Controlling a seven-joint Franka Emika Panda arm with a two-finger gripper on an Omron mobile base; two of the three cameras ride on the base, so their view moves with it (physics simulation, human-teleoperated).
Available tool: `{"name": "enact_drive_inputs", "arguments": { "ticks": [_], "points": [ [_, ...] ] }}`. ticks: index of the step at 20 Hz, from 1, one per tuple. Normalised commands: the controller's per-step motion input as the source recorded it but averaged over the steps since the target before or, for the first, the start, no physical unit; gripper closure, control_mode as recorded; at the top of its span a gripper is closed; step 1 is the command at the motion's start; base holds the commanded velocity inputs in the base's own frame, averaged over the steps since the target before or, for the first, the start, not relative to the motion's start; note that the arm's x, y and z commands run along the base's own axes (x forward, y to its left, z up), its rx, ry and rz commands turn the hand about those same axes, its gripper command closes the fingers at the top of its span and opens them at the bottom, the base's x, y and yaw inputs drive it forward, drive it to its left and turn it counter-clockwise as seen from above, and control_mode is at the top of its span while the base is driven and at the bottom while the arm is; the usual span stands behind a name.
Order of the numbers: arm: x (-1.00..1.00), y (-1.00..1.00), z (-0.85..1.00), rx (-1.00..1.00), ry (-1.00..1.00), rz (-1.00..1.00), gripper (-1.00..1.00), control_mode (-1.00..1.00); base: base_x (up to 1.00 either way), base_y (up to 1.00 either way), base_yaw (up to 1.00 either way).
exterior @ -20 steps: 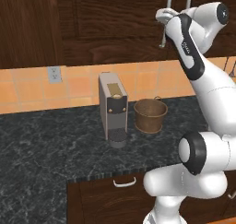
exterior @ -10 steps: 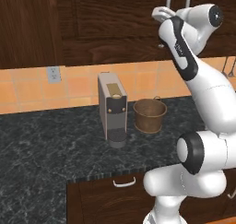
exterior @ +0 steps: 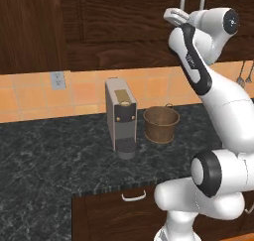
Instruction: Open the cabinet, pick up the bread from the cabinet and place it in the basket. Then move the basket to the dining counter.
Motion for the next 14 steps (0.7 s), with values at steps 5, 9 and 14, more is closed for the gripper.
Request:
{"name": "enact_drive_inputs", "arguments": {
  "ticks": [5,9,14],
  "points": [
    [-1.00,0.04,0.42,0.00,0.04,-0.10,1.00,-1.00,0.00,0.00,0.00],
    [-1.00,0.00,0.49,0.00,0.08,-0.09,1.00,-1.00,0.00,0.00,0.00],
    [-1.00,-0.01,0.29,0.00,0.05,-0.14,1.00,-1.00,0.00,0.00,0.00]
  ]
}}
